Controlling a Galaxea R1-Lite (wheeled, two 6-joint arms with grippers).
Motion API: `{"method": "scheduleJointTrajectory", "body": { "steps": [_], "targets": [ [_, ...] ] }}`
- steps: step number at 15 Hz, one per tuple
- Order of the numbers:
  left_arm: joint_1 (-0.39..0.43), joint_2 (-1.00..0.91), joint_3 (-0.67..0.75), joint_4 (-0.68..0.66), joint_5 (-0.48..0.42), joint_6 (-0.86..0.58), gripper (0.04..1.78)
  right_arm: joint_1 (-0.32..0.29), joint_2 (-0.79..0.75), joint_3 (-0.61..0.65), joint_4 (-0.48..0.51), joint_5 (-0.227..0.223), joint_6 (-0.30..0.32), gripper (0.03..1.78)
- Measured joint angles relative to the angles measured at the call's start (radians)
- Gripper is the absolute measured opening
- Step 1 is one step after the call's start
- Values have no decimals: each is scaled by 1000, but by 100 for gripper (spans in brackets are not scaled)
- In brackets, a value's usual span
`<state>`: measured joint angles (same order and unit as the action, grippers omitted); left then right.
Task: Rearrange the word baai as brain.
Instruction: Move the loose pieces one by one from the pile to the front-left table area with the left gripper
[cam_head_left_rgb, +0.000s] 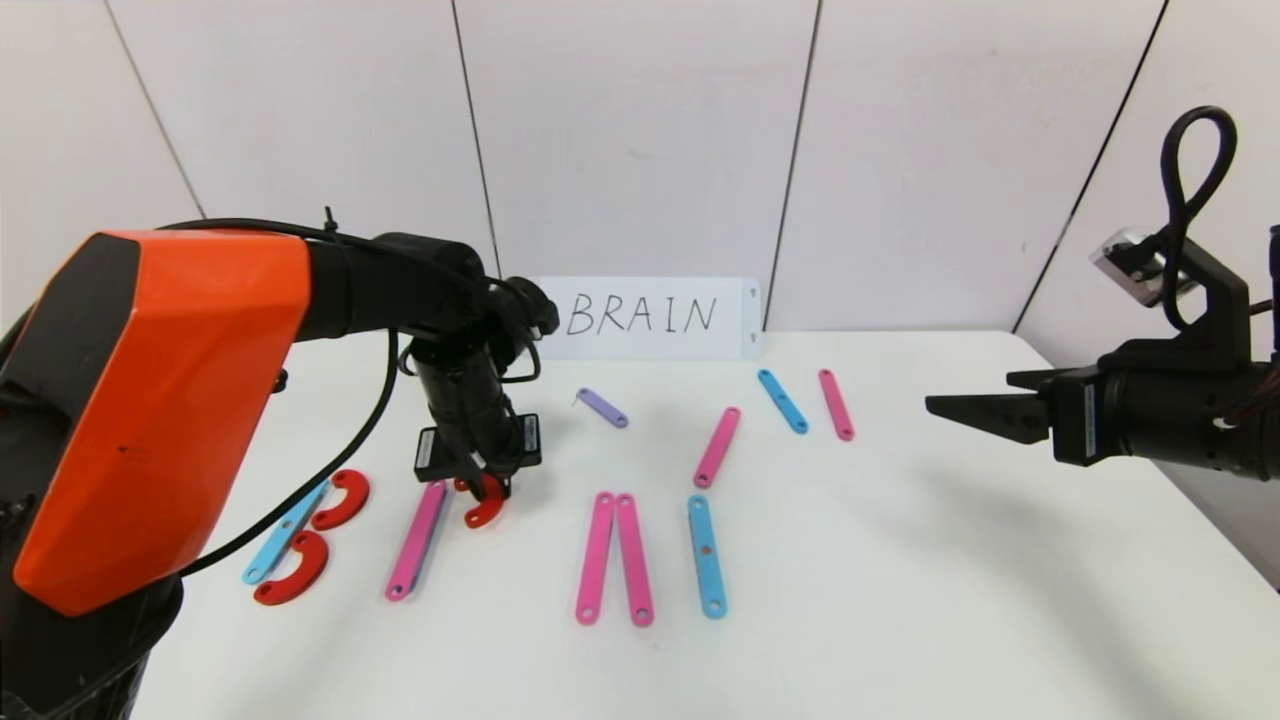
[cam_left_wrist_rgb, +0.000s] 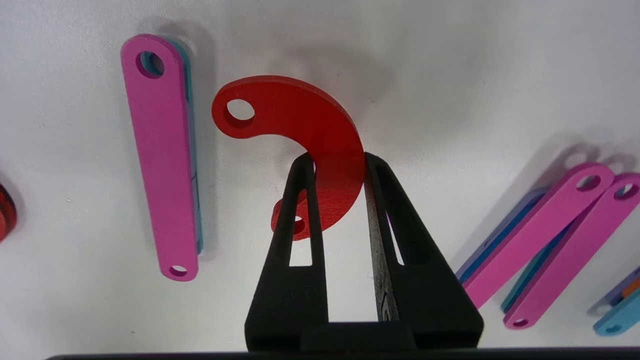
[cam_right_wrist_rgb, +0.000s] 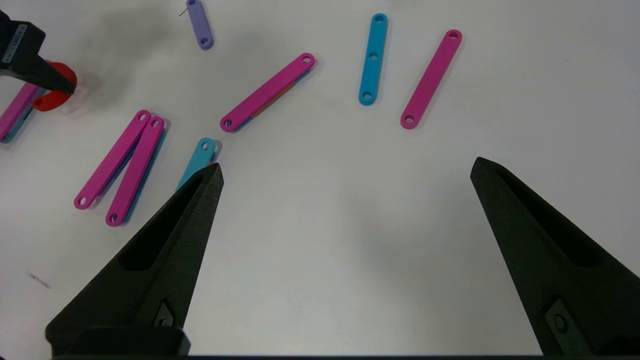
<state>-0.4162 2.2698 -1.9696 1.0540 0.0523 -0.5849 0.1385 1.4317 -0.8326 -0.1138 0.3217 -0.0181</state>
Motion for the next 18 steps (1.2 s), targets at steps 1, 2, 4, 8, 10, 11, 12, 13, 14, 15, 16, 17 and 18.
{"method": "scheduleJointTrajectory", "body": {
  "steps": [1,2,4,8,10,11,12,13,14,15,16,17,18],
  "targets": [
    [6,-12,3,1,-20,58,29,2,0,1,0,0,0,173],
    [10,-23,10,3,-38,112,29,3,1,1,0,0,0,173],
    [22,-43,29,3,-58,226,29,5,2,1,0,0,0,173],
    [49,-59,49,-2,-101,368,29,8,5,2,0,0,0,173],
    [52,-58,53,-2,-100,390,29,9,7,2,0,0,0,173],
    [53,-57,59,-3,-101,414,29,10,8,2,0,0,0,173],
    [53,-54,66,-4,-100,432,29,10,9,2,0,0,0,173],
    [53,-50,69,-4,-100,442,29,10,9,2,0,0,0,173],
    [52,-46,70,-4,-99,447,29,10,9,2,0,0,0,173],
    [53,-39,70,-6,-96,456,29,10,10,2,0,0,0,173],
    [53,-33,69,-7,-95,459,29,10,10,2,0,0,0,173],
    [53,-28,67,-6,-94,459,29,10,10,2,0,0,0,173],
    [54,-23,64,-8,-94,461,29,10,10,2,0,0,0,173]
  ]
}}
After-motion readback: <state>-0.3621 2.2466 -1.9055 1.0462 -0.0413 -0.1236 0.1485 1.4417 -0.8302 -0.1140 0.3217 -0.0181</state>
